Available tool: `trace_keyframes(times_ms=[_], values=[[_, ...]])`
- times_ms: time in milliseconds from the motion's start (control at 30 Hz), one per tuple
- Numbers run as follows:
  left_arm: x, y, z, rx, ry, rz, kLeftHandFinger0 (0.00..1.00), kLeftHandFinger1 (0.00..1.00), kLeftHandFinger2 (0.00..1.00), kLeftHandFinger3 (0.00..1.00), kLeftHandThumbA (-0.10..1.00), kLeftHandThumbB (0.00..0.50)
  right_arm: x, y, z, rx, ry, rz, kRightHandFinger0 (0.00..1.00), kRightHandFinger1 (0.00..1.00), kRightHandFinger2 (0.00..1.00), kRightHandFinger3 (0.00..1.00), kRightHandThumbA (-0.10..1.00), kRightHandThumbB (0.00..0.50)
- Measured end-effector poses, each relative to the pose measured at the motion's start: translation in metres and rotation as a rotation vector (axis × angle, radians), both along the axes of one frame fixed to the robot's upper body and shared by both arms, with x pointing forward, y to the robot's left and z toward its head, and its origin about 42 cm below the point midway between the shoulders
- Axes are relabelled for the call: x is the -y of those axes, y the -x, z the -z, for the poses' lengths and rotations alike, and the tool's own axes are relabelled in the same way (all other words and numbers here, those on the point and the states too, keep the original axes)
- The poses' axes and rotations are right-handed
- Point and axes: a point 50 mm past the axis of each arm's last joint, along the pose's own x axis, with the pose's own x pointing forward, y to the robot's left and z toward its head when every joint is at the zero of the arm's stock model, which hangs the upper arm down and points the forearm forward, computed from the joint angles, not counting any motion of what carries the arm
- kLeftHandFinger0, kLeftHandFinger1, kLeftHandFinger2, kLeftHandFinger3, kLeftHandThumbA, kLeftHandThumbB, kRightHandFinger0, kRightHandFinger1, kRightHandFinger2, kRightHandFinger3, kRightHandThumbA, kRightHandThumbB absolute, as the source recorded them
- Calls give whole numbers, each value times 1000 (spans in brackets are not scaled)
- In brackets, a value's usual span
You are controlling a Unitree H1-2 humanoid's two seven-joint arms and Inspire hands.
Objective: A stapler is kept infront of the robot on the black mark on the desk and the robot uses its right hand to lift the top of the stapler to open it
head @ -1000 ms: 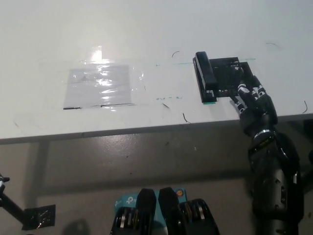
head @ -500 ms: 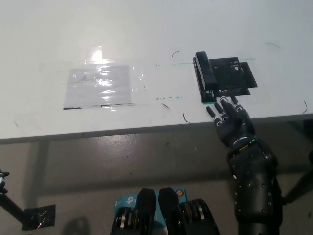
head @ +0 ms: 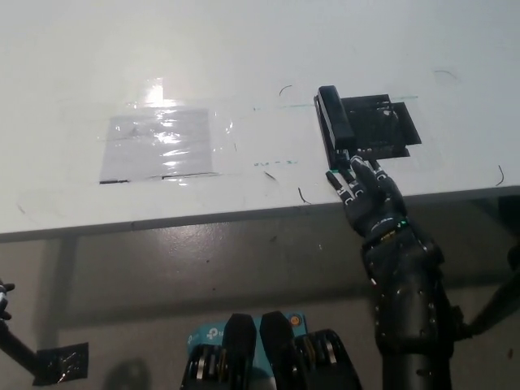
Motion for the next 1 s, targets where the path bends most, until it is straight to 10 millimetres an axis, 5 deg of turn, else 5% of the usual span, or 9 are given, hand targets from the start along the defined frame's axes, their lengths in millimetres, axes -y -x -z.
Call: trace_keyframes(times_ms=[433, 1000], values=[[-2, 7, 3, -12, -3, -5, 215, 229, 463, 738, 423, 0, -20, -18, -34, 46, 1, -38, 595, 717, 840, 1000, 332, 0], [-3, 16, 8, -29, -2, -14, 184, 198, 445, 711, 421, 0, -22, -49, -90, 129, 145, -60, 632, 690, 790, 985, 344, 0]])
